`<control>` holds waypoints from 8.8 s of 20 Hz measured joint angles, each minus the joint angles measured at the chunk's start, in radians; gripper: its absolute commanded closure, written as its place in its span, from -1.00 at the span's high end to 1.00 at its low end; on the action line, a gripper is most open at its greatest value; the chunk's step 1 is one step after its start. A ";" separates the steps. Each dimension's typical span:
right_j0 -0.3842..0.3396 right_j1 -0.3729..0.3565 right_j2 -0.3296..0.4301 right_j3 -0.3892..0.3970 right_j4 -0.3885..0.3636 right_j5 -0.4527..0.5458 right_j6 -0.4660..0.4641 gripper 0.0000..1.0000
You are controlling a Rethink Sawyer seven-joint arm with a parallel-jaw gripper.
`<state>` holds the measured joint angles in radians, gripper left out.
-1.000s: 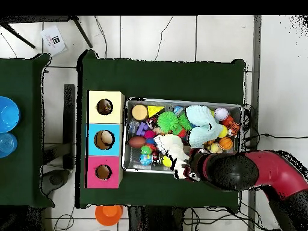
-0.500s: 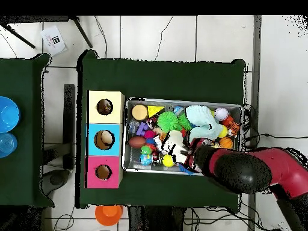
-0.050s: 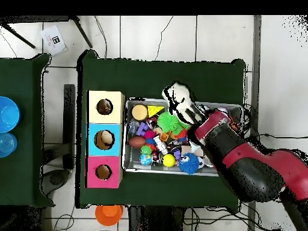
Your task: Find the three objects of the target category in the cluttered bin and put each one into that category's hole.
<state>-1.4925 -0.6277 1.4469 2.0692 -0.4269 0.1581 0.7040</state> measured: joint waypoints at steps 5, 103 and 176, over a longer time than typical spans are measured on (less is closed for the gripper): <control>-0.042 0.061 0.068 0.006 0.000 -0.151 0.000 -1.00; 0.564 -0.152 -0.755 -0.259 -0.285 0.294 0.001 -1.00; 0.676 0.142 -0.749 -0.076 -0.313 -0.080 0.001 -1.00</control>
<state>-0.8168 -0.4856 0.6975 1.9929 -0.7398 0.0785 0.7048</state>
